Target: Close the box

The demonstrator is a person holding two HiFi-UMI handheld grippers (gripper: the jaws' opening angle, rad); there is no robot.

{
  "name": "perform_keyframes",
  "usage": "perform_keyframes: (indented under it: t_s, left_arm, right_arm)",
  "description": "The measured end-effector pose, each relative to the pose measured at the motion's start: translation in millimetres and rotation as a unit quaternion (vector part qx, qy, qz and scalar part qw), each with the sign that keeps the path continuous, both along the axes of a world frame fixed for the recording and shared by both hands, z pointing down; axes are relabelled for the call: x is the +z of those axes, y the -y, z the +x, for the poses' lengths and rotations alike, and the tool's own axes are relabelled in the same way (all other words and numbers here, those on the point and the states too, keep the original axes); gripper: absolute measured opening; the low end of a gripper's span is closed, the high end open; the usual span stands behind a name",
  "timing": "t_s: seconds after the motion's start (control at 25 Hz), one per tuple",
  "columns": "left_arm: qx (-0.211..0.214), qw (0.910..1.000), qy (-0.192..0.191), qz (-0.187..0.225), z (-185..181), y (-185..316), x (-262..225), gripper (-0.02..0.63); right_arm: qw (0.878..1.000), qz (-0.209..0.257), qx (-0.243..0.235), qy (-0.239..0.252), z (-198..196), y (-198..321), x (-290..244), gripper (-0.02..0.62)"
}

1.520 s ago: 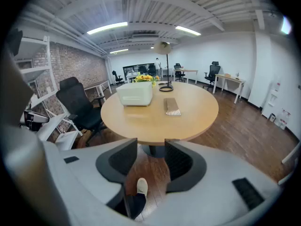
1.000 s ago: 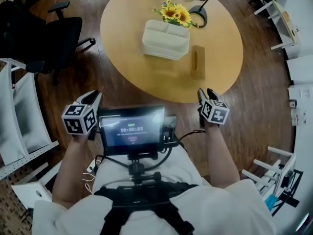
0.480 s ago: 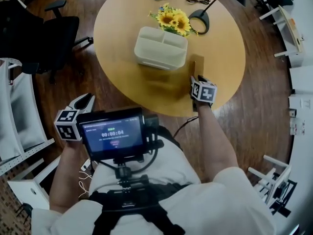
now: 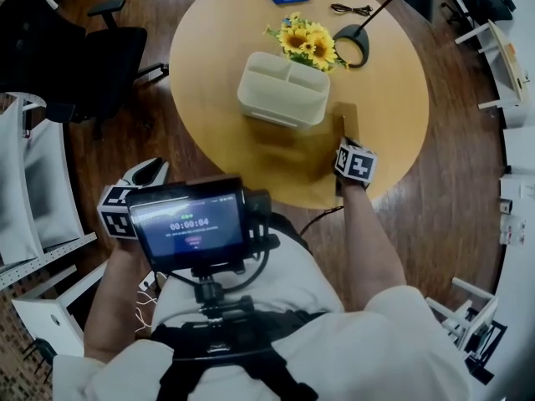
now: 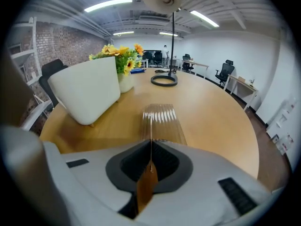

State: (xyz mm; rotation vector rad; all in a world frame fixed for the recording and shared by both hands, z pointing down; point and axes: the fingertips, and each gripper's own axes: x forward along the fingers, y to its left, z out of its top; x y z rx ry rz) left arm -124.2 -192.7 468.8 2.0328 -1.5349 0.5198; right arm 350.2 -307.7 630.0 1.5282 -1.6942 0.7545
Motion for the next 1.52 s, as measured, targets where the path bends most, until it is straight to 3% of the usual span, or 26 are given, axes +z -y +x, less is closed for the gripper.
perform_keyframes:
  t_s: [0.2,0.36,0.48,0.68,0.8,0.92,1.12,1.36,1.52]
  left_arm:
    - [0.004,0.9999,-0.013,0.005,2,2,0,0.061]
    - [0.009,0.9997,-0.02,0.01,8,5,2,0.061]
    - [0.013,0.9997,-0.02,0.006,4,5,10,0.061]
    - [0.014,0.9996,-0.023,0.006,7,4,12,0.061]
    - [0.008,0.9997,-0.021,0.005,5,1,12,0.061]
    - [0.001,0.9998,-0.018,0.004,3,-2,12,0.061]
    - [-0.01,0.9997,-0.021,0.001,5,-7,10,0.061]
    - [-0.019,0.9996,-0.022,-0.001,4,-10,9,0.061]
    - [-0.018,0.9996,-0.021,0.002,4,-9,7,0.061]
  right_arm:
    - [0.997,0.066,-0.046,0.015,-1,5,-57,0.009]
    - [0.978,0.121,-0.172,0.008,-27,20,-126,0.009]
    - [0.944,0.136,-0.3,0.002,-75,29,-160,0.009]
    - [0.868,0.112,-0.484,0.007,-161,20,-174,0.009]
    - [0.833,0.082,-0.547,0.007,-197,13,-158,0.009]
    - [0.813,0.051,-0.58,0.013,-218,10,-140,0.009]
    - [0.796,0.024,-0.604,0.03,-222,7,-128,0.009]
    - [0.795,0.0,-0.604,0.059,-221,10,-132,0.009]
    - [0.796,-0.001,-0.604,0.052,-221,7,-130,0.009]
